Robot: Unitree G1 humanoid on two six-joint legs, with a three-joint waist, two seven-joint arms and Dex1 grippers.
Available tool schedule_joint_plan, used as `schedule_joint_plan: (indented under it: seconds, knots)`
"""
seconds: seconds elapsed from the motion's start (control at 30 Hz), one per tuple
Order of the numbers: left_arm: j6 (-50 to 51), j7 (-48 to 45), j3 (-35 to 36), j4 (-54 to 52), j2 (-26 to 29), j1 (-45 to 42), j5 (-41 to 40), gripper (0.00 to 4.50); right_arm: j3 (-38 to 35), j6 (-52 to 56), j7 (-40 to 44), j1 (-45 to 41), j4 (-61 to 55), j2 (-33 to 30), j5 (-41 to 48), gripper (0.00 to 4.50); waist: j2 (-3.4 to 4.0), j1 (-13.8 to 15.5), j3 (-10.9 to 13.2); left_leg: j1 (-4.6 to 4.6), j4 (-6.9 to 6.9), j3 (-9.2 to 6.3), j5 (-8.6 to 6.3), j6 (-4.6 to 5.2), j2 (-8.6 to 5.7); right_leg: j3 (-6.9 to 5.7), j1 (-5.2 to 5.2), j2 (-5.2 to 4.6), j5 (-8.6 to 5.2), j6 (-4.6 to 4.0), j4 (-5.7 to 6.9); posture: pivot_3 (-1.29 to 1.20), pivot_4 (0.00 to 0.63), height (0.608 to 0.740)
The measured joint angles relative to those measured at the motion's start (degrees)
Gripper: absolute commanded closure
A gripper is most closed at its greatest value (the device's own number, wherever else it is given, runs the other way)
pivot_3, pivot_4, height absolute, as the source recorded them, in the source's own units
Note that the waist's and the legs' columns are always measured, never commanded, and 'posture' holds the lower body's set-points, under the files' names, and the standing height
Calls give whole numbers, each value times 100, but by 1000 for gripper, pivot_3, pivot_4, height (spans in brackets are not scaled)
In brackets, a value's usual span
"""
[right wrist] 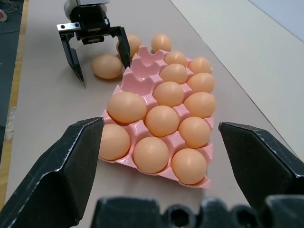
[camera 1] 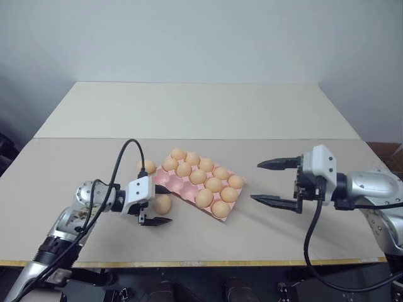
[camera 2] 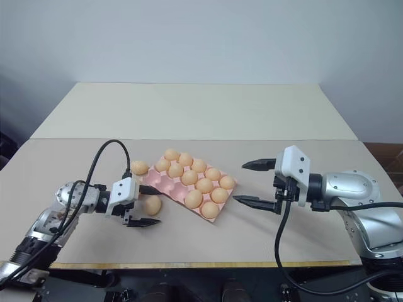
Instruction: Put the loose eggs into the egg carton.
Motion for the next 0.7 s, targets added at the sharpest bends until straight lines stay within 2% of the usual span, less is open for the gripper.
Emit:
schedule_joint_plan:
  seconds: [0.1, 0.13, 0.27, 0.43, 0.57, 0.7]
  knots:
    - [-44, -46, -10, 0, 26, 16, 11, 1798, -28, 2, -2, 0, 0, -1, 0, 0, 0, -3, 0, 0, 0, 0, 0, 0, 0, 0, -1, 0, 0, 0, 0, 0, 150, 740]
    - [-68, -43, -9, 0, 40, 17, 11, 1990, -28, 3, -1, 0, 0, -1, 0, 0, 0, -3, 0, 0, 0, 0, 0, 0, 0, 0, -1, 0, 0, 0, 0, 0, 150, 740]
    - [23, -56, 36, -99, 153, 16, -23, 2043, -28, 6, 2, -3, 0, -1, 0, 0, 0, -2, 0, -1, 0, 0, 0, 0, 0, 0, -1, 0, 0, 0, 0, 0, 150, 740]
    - [579, -152, 299, -509, 79, -194, -625, 2043, -28, 7, 7, -45, 4, -2, -2, 0, 0, 14, 0, -1, 1, -1, 0, 0, 0, -1, 0, 0, 0, 1, 1, 0, 150, 740]
    - [875, 88, 328, -539, -480, -612, -884, 2043, -20, 7, 4, -77, 14, -2, -6, 0, 0, 58, 0, -1, 3, -3, 0, 0, -1, -3, 3, 0, 0, 2, -1, 0, 150, 740]
    - [683, 402, 94, -221, -912, -1033, -576, 2043, -24, 7, -1, -75, 11, -2, -9, 0, 0, 86, 0, 0, 3, -3, 0, 0, -5, 0, 2, 0, 1, 1, 0, 0, 150, 740]
